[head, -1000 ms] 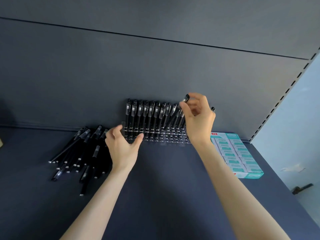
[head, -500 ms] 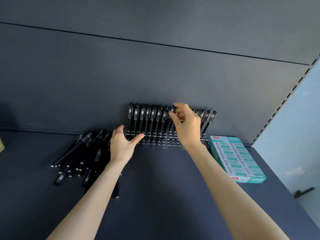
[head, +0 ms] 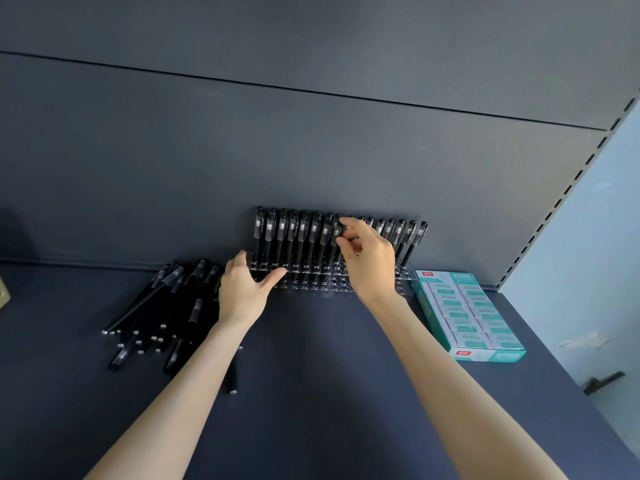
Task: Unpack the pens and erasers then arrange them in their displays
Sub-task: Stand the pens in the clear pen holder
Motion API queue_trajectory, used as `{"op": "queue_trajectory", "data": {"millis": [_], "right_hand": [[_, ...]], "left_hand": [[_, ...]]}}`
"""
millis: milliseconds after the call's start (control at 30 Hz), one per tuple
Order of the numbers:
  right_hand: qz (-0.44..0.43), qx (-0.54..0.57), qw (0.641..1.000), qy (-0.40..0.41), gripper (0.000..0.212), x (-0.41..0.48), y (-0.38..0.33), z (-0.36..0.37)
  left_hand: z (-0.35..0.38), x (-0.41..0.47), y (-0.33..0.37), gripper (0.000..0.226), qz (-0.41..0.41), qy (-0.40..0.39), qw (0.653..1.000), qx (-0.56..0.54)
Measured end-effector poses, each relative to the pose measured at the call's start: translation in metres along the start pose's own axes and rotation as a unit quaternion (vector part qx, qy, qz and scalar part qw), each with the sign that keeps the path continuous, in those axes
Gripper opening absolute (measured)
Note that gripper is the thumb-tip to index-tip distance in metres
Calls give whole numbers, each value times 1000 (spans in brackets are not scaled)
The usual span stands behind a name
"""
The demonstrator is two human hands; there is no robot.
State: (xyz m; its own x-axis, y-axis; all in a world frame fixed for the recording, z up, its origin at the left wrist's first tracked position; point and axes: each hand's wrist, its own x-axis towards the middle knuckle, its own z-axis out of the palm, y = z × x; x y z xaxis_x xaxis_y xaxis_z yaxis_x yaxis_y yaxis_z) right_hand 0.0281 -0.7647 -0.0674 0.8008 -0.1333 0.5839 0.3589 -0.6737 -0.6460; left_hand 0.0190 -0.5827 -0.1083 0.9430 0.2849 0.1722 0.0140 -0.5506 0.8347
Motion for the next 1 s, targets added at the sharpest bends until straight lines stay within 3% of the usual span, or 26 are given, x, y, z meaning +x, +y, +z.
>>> {"op": "queue_trajectory", "data": {"millis": [133, 233, 367, 500, 700, 867, 1000], "right_hand": [[-5, 2, 1000, 9, 27, -7, -6, -7], [-17, 1, 1000, 0, 20, -18, -14, -11], [-29, 15, 998, -52, 15, -36, -30, -4], [-20, 28, 994, -107, 15, -52, -51, 20], [2, 33, 987, -159, 13, -73, -85, 71], [43, -17, 985, -168, 15, -85, -110, 123], [86, -99, 977, -171, 28, -92, -121, 158]], "left_hand": [[-7, -4, 5, 79, -1, -5, 1000, 18], [-17, -11, 5, 60, 18, 19, 999, 28], [-39, -27, -1, 29, 57, 50, 995, 59], [-71, -41, -20, 19, 73, 85, 989, 93], [-116, -37, -57, 27, 22, 92, 984, 152], [-142, -12, -86, 50, -10, 10, 982, 189], [-149, 10, -103, 62, 3, -69, 985, 158]]}}
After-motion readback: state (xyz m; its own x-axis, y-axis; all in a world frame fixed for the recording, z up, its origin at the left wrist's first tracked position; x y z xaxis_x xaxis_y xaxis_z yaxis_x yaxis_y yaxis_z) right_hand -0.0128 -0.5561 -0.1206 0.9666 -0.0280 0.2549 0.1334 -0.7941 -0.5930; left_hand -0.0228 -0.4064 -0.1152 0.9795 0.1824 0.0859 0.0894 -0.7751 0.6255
